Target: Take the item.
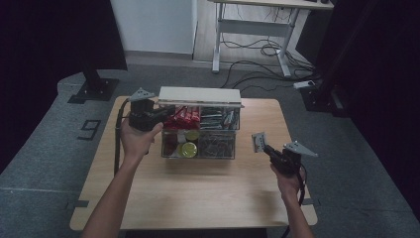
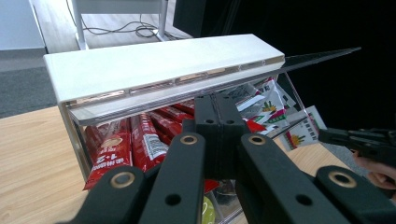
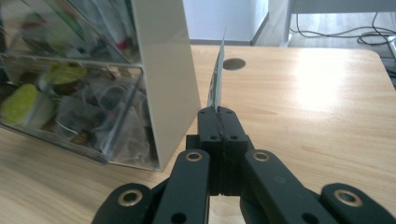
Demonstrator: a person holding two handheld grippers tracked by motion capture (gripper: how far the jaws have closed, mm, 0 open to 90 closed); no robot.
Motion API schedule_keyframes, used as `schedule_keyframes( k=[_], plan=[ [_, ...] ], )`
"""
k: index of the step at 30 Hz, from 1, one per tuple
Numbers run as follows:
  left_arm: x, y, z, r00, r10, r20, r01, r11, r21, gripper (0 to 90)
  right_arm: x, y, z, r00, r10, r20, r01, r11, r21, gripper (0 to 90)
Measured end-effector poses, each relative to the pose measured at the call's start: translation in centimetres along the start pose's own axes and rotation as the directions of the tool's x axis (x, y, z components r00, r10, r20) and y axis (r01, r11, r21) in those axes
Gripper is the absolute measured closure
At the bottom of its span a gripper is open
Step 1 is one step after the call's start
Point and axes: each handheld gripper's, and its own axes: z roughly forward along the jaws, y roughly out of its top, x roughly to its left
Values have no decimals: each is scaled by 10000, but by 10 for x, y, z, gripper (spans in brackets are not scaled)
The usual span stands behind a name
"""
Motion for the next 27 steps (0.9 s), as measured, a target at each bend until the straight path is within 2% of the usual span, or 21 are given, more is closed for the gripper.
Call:
schedule_keyframes(
  k=[15, 19, 27],
  plan=[
    [-1, -1, 1, 10000, -5, 51, 5, 10000, -17, 900, -9, -25, 22, 9991, 397, 150, -405, 9973, 615, 897],
    [-1, -1, 1, 10000, -3, 48, 3, 10000, -26, 900, -17, -32, 25, 9974, 644, 332, -668, 9947, 778, 897],
    [-1, -1, 1, 10000, -8, 67, 8, 10000, -29, 900, -33, -43, 26, 9937, 761, 824, -839, 9918, 962, 896]
  ],
)
